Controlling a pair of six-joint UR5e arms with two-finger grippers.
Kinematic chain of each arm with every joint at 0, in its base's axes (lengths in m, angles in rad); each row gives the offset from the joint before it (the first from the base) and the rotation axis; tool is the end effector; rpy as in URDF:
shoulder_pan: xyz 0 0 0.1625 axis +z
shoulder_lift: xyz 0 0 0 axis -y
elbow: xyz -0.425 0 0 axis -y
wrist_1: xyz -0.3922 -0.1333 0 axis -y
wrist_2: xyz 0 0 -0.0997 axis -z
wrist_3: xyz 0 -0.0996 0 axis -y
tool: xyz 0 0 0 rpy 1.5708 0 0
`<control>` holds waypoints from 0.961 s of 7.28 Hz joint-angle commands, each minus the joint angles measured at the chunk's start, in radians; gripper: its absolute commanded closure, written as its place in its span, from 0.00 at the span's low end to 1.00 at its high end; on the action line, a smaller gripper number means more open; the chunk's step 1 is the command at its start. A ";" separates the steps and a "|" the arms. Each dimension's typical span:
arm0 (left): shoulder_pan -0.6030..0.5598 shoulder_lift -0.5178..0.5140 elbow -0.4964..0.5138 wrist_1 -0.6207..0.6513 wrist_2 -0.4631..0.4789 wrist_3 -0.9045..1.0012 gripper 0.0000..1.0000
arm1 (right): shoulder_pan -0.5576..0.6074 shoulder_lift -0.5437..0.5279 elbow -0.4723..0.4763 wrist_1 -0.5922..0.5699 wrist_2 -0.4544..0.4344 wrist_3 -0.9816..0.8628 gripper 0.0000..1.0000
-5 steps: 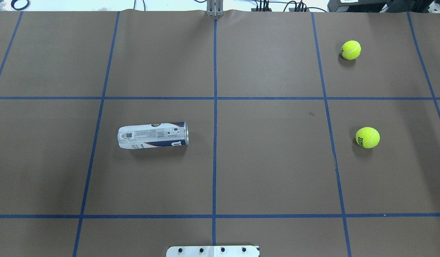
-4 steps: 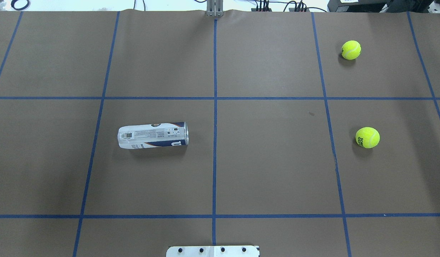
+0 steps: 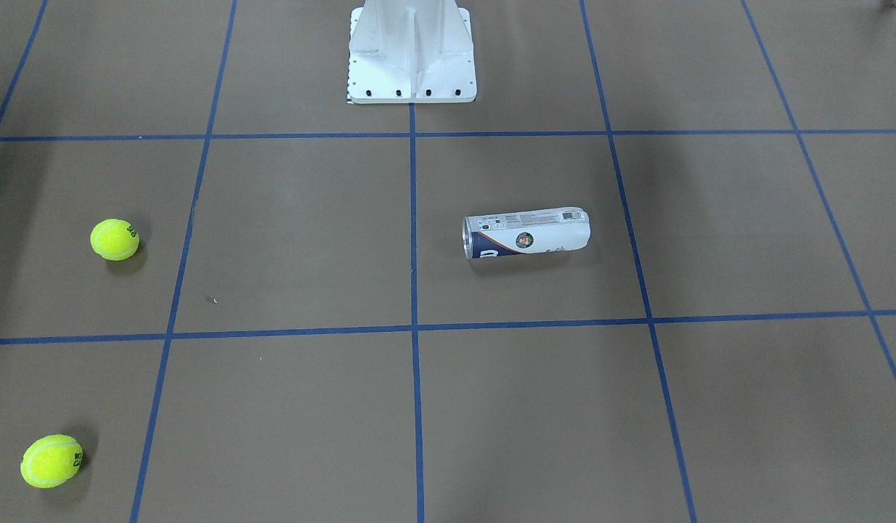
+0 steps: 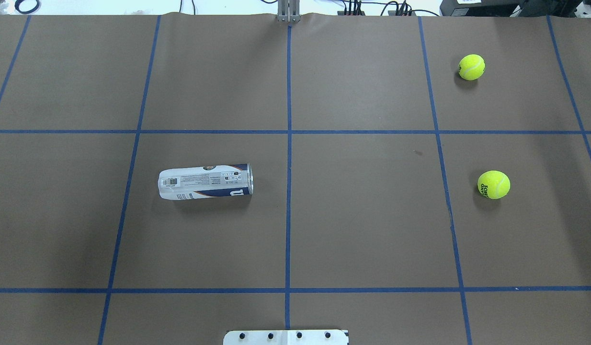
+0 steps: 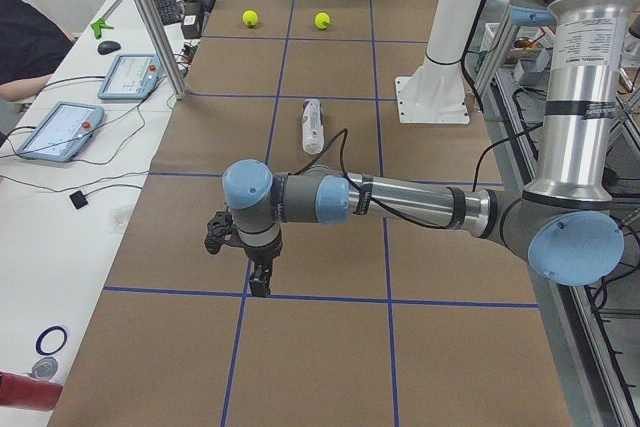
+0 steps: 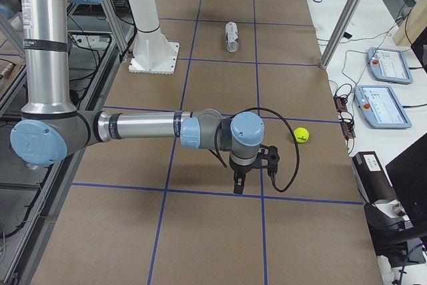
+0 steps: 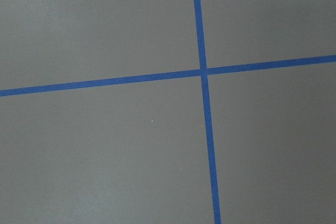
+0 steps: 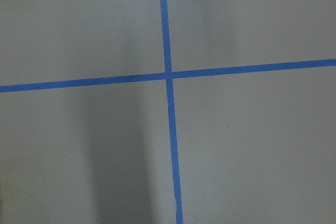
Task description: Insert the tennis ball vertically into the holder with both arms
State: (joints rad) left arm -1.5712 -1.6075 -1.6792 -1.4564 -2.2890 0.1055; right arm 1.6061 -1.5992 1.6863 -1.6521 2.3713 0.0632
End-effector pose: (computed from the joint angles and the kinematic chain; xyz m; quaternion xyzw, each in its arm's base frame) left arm -0.0680 -0.5056 0.6024 0.0330 0.3501 0.0546 0.9345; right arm 0.0787 -0.4763 0.6220 -0.0028 -0.3896 0.0442 0.9199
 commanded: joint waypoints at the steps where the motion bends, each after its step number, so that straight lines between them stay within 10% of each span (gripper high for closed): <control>1: 0.005 -0.012 -0.020 -0.168 -0.023 0.003 0.00 | 0.000 0.001 -0.002 -0.002 0.000 0.003 0.01; 4: 0.072 -0.089 -0.014 -0.459 -0.098 0.002 0.00 | 0.000 0.012 -0.002 0.000 0.011 0.006 0.01; 7: 0.243 -0.234 -0.031 -0.487 -0.104 -0.006 0.00 | 0.000 0.016 0.003 0.000 0.020 0.006 0.01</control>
State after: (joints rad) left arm -1.4135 -1.7694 -1.7063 -1.9398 -2.3918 0.1043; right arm 1.6061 -1.5853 1.6874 -1.6522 2.3876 0.0689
